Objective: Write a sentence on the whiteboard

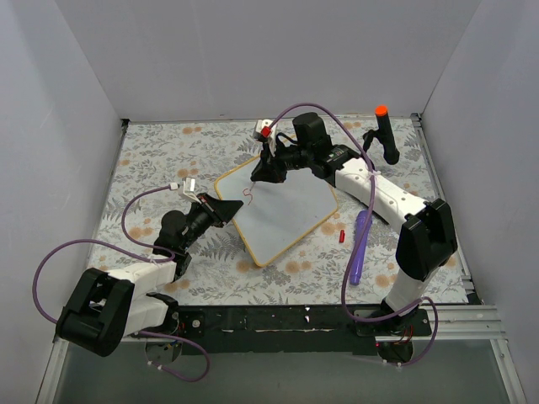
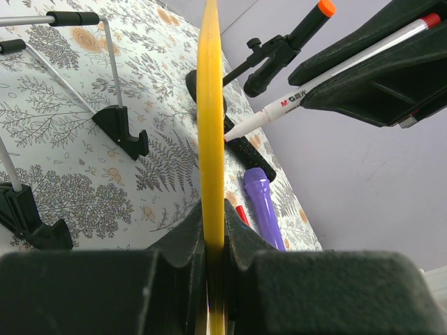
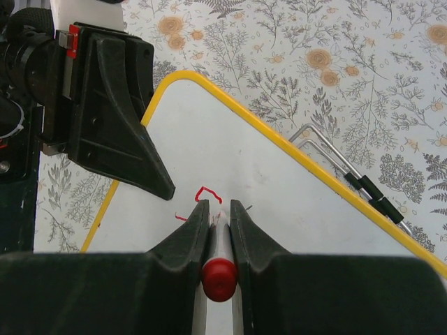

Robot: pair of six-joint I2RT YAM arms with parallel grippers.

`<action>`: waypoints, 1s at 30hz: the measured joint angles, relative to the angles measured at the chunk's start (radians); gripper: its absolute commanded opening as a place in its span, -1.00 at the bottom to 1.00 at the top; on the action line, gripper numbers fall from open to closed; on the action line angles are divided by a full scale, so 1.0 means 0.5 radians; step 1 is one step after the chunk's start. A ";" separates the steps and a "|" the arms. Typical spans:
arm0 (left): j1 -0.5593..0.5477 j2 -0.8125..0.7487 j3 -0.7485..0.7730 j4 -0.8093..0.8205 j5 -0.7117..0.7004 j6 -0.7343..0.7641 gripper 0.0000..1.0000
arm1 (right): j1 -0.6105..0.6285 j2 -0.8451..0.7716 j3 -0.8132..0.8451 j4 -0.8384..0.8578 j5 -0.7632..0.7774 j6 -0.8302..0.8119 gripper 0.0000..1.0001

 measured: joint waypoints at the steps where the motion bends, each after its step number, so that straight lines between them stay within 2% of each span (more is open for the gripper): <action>1: 0.000 0.000 0.000 -0.001 0.000 0.000 -1.00 | 0.000 0.000 0.001 0.000 0.005 0.002 -0.97; 21: 0.008 0.000 0.000 -0.014 -0.002 -0.015 -1.00 | -0.043 0.000 0.033 -0.008 0.159 -0.007 -0.97; 30: 0.007 0.000 0.000 0.002 0.013 -0.003 -1.00 | -0.047 0.000 0.034 -0.006 0.057 -0.004 -0.97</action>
